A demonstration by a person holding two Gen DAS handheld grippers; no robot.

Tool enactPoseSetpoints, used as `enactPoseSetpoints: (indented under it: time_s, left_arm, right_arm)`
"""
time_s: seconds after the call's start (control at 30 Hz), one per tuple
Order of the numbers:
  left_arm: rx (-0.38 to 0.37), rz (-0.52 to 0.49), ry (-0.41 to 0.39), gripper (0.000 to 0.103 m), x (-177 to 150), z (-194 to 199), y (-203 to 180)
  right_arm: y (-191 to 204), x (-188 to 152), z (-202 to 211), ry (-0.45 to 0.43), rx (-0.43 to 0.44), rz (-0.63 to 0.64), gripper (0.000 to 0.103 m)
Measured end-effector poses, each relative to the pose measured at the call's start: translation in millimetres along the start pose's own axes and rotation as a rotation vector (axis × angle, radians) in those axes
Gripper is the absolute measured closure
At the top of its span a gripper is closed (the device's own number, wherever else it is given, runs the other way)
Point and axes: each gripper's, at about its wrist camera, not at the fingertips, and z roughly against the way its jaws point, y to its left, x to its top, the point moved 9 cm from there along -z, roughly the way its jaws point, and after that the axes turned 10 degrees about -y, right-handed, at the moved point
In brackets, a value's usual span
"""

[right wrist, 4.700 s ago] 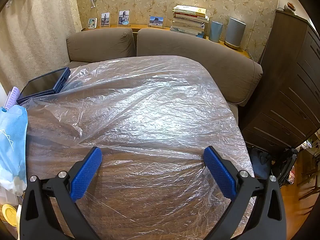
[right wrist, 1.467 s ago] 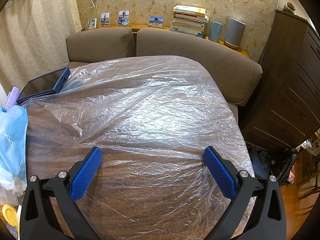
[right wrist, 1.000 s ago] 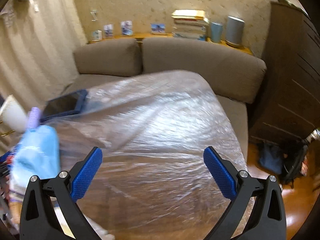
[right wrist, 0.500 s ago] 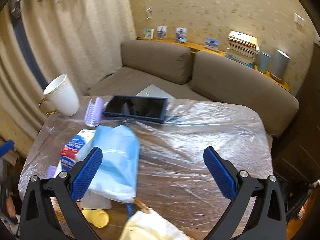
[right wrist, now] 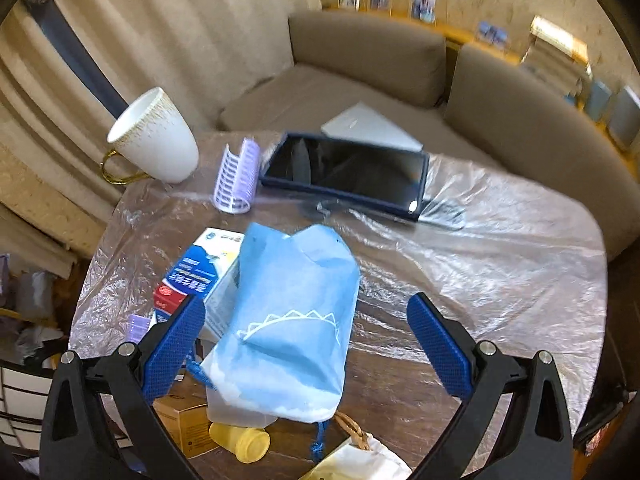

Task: Collect trash
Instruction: 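Grasp the blue cloth bag with the right tool while the left tool grasps the yellow paper bag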

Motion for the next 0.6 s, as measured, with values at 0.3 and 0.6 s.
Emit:
enactPoseSetpoints:
  time_s: [0.3,0.6]
  left_arm:
    - [0.021,0.005,0.105,0.001,-20,-43,-23]
    - [0.008,-0.009,0.174,0.018,-32,-59,-34]
  right_arm:
    - [4,-13,-29,0.092,0.000,0.077,0.004]
    - [8,-21,-47,0.141,0.053,0.072,0.022]
